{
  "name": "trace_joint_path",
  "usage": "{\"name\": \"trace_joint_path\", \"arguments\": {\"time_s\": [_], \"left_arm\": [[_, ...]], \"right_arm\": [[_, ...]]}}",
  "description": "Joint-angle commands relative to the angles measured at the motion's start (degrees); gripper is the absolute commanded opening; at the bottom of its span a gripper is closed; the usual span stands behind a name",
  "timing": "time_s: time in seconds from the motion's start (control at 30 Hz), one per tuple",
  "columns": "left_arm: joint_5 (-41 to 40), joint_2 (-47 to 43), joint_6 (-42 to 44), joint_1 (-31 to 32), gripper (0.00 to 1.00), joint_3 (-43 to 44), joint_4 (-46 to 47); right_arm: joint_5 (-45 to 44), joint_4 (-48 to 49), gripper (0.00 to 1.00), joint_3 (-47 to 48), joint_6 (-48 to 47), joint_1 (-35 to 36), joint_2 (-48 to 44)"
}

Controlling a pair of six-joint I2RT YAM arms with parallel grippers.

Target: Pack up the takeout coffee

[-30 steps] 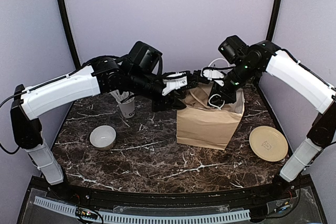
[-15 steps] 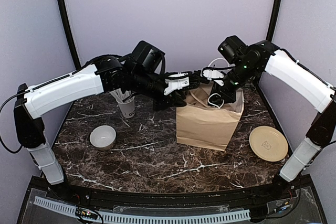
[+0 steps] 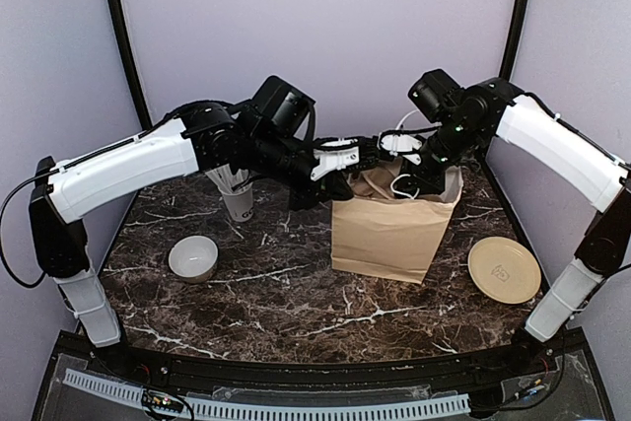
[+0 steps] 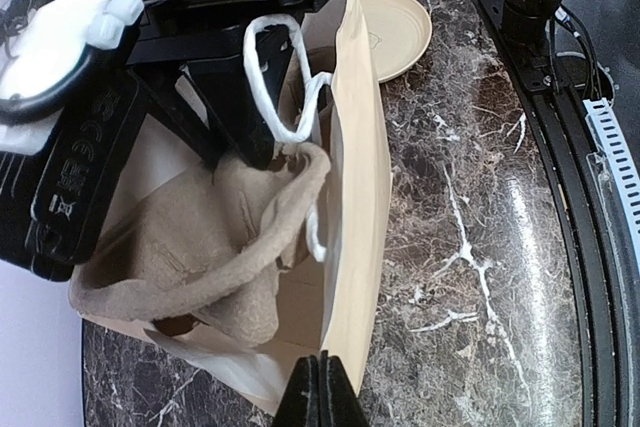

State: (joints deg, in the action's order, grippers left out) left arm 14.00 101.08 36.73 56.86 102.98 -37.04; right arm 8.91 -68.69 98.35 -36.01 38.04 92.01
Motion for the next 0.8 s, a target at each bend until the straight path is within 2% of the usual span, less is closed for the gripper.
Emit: {"name": "trace_joint_path", "arguments": {"time_s": [0.0,0.2,0.4,0.77], "left_arm": [[0.2,0.5,-1.6,0.7,0.01,3.0,-3.4],[-2.2,1.9,-6.6,1.7,0.0,7.5,-5.8],[-4.7,2.3,-12.1,2.3,0.0,6.5,-4.0],[-4.6,-0.1,-18.2,3.5,0.0,3.4,-0.2]], "right_arm": [[-1.1,-2.1,0.12,0.5,-3.0,-0.2,-1.2],[-2.1,-8.3,0.12,4.5,-7.3,-0.2,0.8],[-2.7,-12.2,0.13,6.9,-8.6,-0.1,0.9],[-15.1,-12.5,0.12,4.2,-6.6,1.8,3.0]]}}
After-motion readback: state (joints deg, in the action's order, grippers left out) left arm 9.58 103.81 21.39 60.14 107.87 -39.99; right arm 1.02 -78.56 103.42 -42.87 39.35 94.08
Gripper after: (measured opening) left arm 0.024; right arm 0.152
